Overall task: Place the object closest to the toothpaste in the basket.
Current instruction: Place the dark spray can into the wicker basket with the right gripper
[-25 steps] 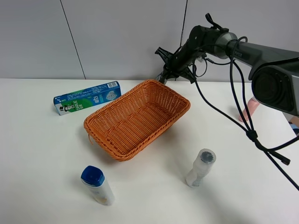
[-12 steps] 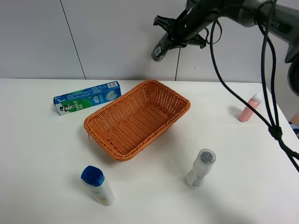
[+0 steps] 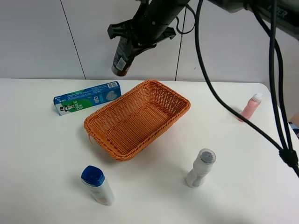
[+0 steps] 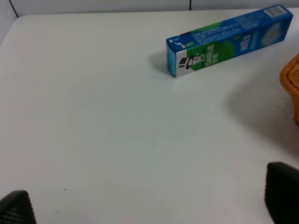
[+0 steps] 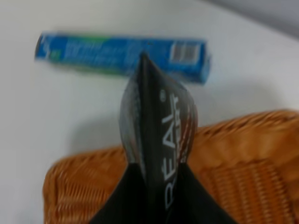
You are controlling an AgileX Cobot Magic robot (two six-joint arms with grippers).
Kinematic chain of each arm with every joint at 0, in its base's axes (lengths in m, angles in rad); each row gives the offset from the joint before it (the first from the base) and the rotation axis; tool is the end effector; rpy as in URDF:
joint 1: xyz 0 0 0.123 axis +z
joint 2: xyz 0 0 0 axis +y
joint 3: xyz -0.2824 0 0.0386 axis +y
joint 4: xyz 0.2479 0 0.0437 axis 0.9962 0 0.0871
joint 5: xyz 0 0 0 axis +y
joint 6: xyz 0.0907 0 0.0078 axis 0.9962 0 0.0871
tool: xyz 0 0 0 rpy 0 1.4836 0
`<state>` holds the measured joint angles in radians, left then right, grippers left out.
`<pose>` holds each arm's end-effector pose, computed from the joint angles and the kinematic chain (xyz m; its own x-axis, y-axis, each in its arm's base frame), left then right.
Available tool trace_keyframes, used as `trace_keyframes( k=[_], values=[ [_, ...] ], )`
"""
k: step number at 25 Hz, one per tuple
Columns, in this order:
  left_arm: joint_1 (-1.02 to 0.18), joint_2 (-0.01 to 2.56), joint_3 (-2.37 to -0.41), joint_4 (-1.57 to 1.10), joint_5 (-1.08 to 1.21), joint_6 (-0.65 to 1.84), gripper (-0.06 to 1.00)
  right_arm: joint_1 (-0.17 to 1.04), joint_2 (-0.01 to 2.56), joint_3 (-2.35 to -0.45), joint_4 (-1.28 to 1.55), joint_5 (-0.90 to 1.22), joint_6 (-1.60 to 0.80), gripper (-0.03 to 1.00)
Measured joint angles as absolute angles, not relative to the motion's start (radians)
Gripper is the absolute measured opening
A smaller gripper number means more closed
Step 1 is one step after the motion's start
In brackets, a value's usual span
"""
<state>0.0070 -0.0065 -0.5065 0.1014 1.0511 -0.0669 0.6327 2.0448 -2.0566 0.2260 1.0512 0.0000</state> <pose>-0.0065 0.0080 0.2801 -0.4323 -0.0194 -0.9015 -0.0932 0.9954 0.0233 0.3630 0.2881 0.3310 -0.7238 -0.3928 -0.5673 -0.5941 0.7728 0.2230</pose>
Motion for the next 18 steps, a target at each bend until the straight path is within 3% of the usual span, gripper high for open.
trace_keyframes(
  k=[6,18],
  values=[
    [0.007,-0.006,-0.506,0.101,1.051,-0.067,0.99,0.714,2.045,-1.968,0.207,1.112,-0.009,0.12],
    [0.007,-0.006,-0.506,0.101,1.051,-0.067,0.99,0.725,2.045,-1.807,0.205,1.160,-0.008,0.16]
  ],
)
